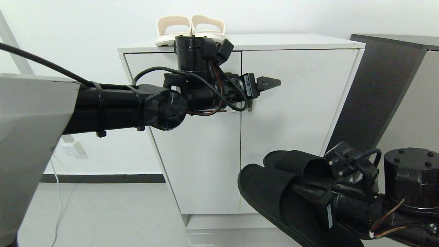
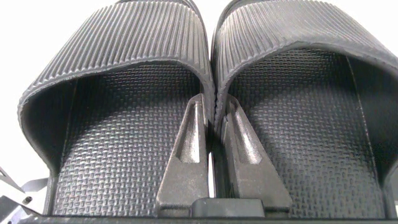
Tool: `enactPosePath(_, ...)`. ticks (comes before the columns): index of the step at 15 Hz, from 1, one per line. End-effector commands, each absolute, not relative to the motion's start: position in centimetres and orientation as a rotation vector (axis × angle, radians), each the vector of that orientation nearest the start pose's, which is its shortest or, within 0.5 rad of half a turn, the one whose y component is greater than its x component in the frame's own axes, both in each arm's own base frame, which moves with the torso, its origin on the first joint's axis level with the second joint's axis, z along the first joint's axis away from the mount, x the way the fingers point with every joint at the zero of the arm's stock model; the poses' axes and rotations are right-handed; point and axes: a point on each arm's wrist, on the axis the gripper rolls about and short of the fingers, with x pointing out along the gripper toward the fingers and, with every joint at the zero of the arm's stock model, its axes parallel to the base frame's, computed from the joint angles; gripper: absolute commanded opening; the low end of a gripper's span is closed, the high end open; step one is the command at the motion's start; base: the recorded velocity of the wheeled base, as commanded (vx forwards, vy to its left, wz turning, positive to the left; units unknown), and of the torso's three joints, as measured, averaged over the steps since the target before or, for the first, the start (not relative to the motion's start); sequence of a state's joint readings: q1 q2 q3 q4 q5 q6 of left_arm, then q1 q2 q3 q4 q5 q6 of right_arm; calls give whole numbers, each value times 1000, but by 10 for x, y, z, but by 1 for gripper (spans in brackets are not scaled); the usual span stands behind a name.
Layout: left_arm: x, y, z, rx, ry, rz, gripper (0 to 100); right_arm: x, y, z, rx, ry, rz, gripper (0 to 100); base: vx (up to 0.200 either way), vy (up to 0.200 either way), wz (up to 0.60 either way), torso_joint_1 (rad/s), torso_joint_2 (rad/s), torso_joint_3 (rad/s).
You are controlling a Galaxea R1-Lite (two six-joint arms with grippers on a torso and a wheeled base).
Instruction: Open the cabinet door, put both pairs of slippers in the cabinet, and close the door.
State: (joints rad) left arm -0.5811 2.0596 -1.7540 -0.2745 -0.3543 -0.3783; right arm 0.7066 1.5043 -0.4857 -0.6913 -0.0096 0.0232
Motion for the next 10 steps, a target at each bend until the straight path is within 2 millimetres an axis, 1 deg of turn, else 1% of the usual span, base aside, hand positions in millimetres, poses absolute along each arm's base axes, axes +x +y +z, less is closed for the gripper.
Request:
enactPosePath(1,361,-250,274,-348,222,-923,100,177,151,157,-96,323,688,0,0,0,0,0,0,0)
enactPosePath(2,360,-251,274,-347,226,-924,0,177,151,157,-96,323,689,0,0,0,0,0,0,0)
enactPosePath(4,354,-247,278,-349,225,-924,0,177,151,156,-99,327,689,0,0,0,0,0,0,0)
enactPosePath(5,351,-245,276,-346,237,-922,0,177,151,155,-100,330,700,0,0,0,0,0,0,0)
enactPosePath(10,332,-232,280,-342,256,-918,0,171,148,155,-98,329,743,0,0,0,0,0,0,0)
